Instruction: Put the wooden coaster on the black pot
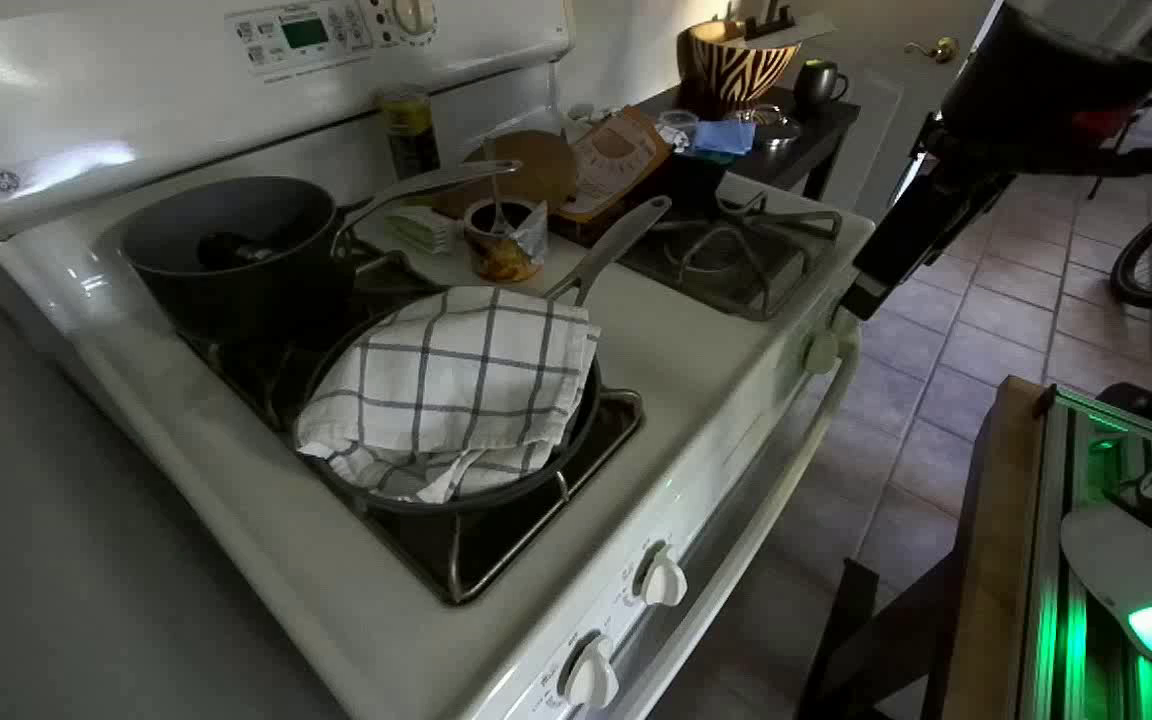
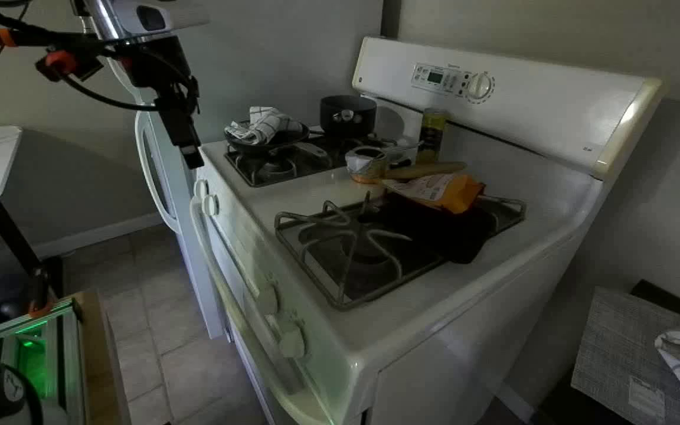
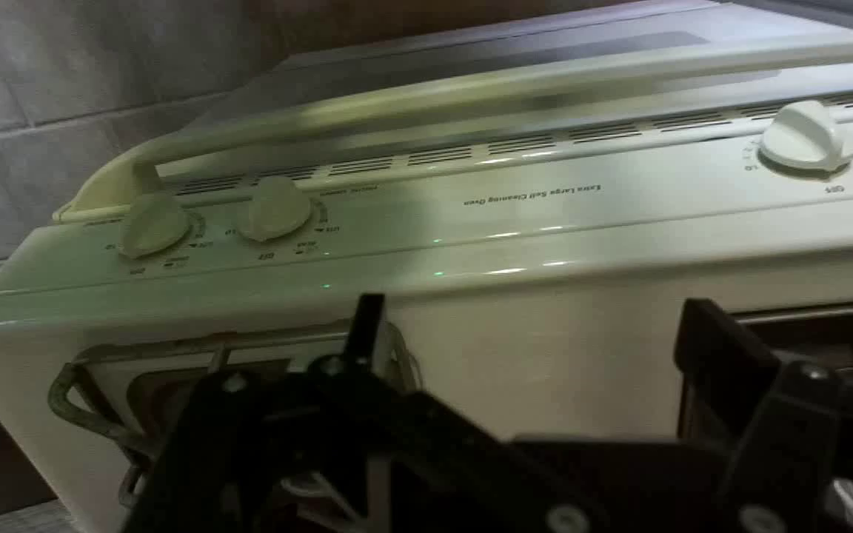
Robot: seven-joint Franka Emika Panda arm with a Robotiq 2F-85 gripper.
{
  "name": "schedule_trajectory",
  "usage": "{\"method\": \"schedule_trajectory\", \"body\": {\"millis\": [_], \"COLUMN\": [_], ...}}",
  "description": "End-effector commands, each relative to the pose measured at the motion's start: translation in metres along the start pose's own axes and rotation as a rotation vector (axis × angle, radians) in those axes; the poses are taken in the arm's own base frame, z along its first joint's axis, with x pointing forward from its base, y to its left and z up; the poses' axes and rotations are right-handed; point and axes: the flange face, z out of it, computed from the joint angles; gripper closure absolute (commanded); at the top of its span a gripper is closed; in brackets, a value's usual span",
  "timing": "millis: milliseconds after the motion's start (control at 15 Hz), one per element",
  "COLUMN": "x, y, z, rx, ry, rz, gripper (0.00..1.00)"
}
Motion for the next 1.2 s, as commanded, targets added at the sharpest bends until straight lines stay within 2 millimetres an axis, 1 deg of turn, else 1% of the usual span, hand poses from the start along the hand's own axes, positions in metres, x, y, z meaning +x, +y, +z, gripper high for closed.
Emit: {"method": "schedule_trajectory", "body": {"millis": [0, 333, 467, 533, 733, 800, 867, 1000, 1067, 1133], "x": [0.000, 0.000, 0.015, 0.024, 0.063, 0.072, 0.086, 0.119, 0.137, 0.158], "y": [0.000, 0.000, 0.000, 0.002, 0.021, 0.028, 0.038, 0.057, 0.068, 0.077], "z": [-0.001, -0.001, -0.014, -0.017, -0.026, -0.030, -0.029, -0.019, -0.015, -0.014], "rx": [0.000, 0.000, 0.084, 0.135, 0.263, 0.300, 0.334, 0.410, 0.402, 0.399], "ry": [-0.001, -0.001, 0.016, 0.014, -0.006, -0.026, -0.049, -0.081, -0.086, -0.080], "rz": [0.000, 0.000, -0.004, -0.012, -0.033, -0.057, -0.082, -0.100, -0.060, 0.022], "gripper": [0.00, 0.00, 0.00, 0.00, 0.00, 0.00, 0.00, 0.00, 0.00, 0.00]}}
